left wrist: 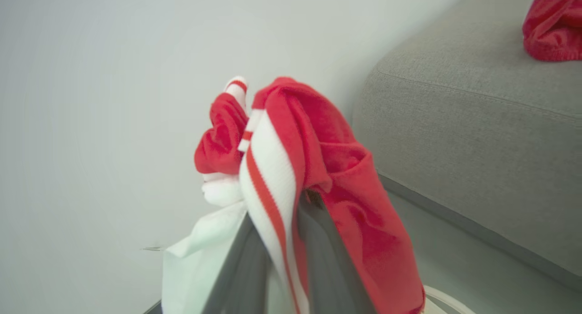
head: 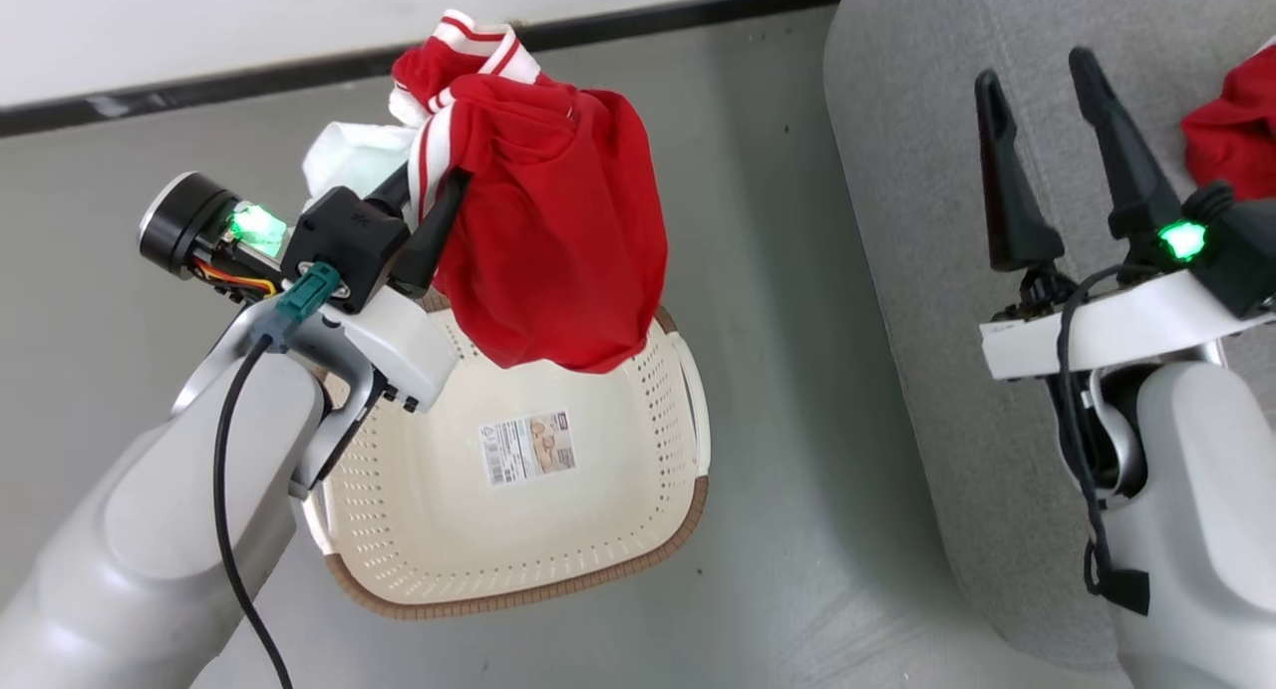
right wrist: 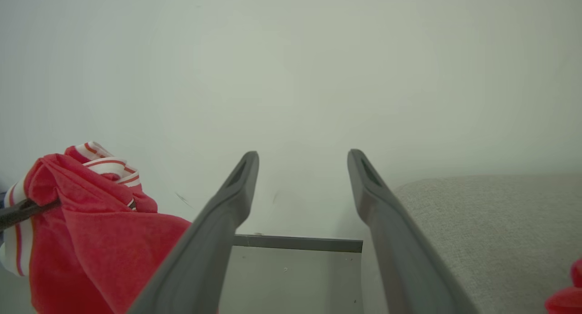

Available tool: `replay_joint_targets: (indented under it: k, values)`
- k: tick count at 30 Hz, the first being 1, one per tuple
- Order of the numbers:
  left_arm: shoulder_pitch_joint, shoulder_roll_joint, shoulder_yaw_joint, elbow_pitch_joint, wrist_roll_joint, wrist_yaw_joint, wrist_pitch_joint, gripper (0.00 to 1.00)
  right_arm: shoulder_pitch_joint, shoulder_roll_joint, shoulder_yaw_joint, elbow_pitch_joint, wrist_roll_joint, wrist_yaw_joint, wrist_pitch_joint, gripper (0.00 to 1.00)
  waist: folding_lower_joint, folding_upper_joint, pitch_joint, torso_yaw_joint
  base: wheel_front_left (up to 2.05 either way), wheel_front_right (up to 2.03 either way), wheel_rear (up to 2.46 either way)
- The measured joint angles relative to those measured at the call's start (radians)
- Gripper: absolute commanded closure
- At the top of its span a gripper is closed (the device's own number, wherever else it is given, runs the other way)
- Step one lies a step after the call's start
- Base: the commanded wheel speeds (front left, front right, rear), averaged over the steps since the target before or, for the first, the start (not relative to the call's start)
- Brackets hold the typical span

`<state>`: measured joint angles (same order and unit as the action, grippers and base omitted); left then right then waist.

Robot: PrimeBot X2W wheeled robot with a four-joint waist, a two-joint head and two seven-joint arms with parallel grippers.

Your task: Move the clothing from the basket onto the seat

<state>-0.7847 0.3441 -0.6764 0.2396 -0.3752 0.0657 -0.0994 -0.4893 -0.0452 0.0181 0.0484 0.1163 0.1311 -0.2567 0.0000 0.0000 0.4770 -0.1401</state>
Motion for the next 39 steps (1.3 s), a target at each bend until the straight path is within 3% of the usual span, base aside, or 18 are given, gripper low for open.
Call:
replay_joint_targets:
  k: [7,22,39]
  values:
    - [-0.001,-0.013,-0.01,-0.025,-0.029,-0.026,0.037,1.0,0.049,-0.013,0.044,0.034,-0.016,0.0,0.0,0.0,0.0,0.0,-0.076,0.016,0.0,0.0,0.0]
    - [-0.003,-0.065,-0.071,-0.064,-0.066,-0.079,0.112,1.0,0.099,-0.131,0.293,0.099,-0.046,0.0,0.0,0.0,0.0,0.0,-0.229,0.041,0.0,0.0,0.0]
    - [-0.002,-0.14,-0.127,-0.078,-0.119,-0.108,0.188,1.0,0.112,-0.135,0.552,0.219,0.0,0.0,0.0,0.0,0.0,0.0,-0.365,0.055,0.0,0.0,0.0]
